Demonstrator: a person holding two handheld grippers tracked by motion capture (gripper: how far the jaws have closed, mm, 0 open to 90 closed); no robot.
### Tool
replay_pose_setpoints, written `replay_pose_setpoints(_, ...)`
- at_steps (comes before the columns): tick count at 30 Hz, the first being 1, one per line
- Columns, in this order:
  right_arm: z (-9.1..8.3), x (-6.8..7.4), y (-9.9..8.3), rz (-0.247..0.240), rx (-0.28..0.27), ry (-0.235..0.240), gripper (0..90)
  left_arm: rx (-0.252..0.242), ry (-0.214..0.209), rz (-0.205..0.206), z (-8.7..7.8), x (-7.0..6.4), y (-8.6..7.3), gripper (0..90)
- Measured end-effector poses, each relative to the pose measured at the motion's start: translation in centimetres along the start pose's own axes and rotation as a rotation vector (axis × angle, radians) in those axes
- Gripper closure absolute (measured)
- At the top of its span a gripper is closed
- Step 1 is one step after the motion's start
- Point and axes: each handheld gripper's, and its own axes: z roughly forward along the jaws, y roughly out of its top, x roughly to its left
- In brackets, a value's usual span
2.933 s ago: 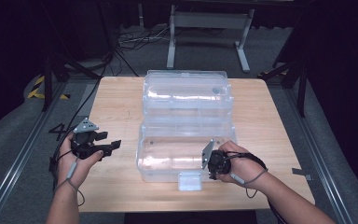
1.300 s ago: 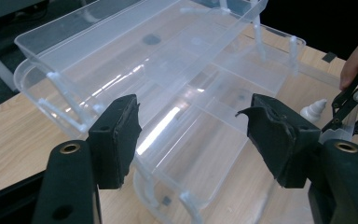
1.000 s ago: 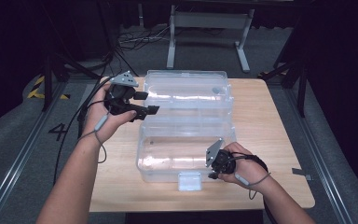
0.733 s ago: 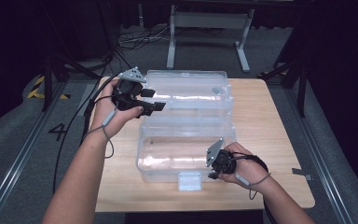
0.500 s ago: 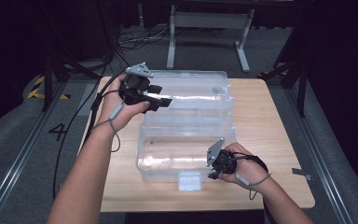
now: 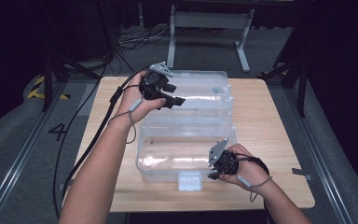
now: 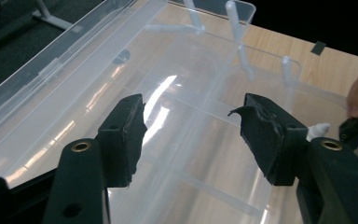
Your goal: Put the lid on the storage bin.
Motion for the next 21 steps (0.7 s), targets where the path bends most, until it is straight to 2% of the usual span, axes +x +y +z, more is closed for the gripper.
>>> replay_pose_setpoints(2, 0.0, 0.0, 0.0, 0.000, -0.003, 0.003, 83.8, 0.019, -0.005, 0.009, 0.6, 0.1, 0.1, 40.3)
replay_pose_setpoints(5, 0.0, 0.0, -0.1, -0.001, -0.010, 0.002, 83.9, 0.082, -0.003, 0.035, 1.2, -0.2, 0.5, 40.9)
replay_pose_setpoints(9, 0.0, -0.1, 0.0, -0.005, -0.005, 0.002, 83.9, 0.134, -0.001, 0.056, 2.0, -0.5, 0.9, 42.5)
replay_pose_setpoints(15, 0.0, 0.0, 0.0, -0.009, -0.004, -0.001, 83.9, 0.183, -0.006, 0.072, 2.9, -0.4, 1.3, 45.8)
replay_pose_setpoints(19, 0.0, 0.0, 0.0, -0.010, -0.006, -0.003, 83.9, 0.203, -0.034, 0.066, 3.6, -0.5, 1.4, 47.4)
replay_pose_setpoints(21, 0.0, 0.0, 0.0, -0.009, -0.009, -0.001, 83.9, 0.226, -0.030, 0.077, 4.0, -0.5, 1.4, 49.5)
